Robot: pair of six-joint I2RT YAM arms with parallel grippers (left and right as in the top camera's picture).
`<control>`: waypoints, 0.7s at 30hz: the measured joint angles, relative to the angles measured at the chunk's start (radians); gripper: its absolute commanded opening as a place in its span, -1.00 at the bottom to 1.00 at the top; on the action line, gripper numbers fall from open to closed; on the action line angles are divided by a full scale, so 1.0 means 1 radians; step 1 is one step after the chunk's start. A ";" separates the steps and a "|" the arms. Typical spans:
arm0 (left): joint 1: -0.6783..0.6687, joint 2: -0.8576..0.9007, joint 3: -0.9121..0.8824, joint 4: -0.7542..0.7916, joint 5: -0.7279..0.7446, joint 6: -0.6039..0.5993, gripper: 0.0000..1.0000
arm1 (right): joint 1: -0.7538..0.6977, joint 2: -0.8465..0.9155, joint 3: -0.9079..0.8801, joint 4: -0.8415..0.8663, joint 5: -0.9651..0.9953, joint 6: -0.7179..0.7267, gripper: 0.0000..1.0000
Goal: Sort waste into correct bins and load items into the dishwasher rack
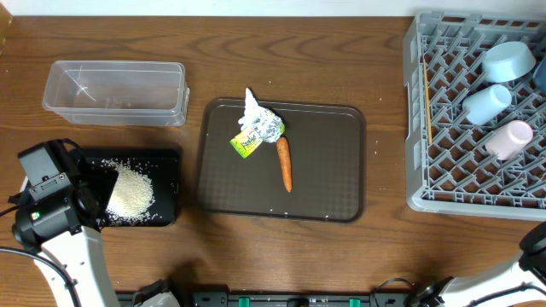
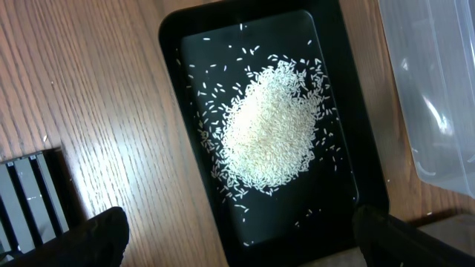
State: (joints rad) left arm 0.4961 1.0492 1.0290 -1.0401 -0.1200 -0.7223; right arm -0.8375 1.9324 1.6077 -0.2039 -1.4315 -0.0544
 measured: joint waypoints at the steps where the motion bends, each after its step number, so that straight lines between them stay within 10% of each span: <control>1: 0.000 0.000 0.000 0.000 0.000 0.000 0.98 | 0.000 0.014 0.000 0.015 0.000 0.004 -0.97; 21: 0.000 0.000 0.000 0.000 0.000 -0.004 0.99 | -0.063 0.148 -0.006 0.086 0.015 0.102 -0.85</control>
State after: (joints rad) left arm 0.4961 1.0492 1.0290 -1.0401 -0.1200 -0.7261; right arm -0.9001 2.0800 1.6016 -0.1181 -1.4166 0.0479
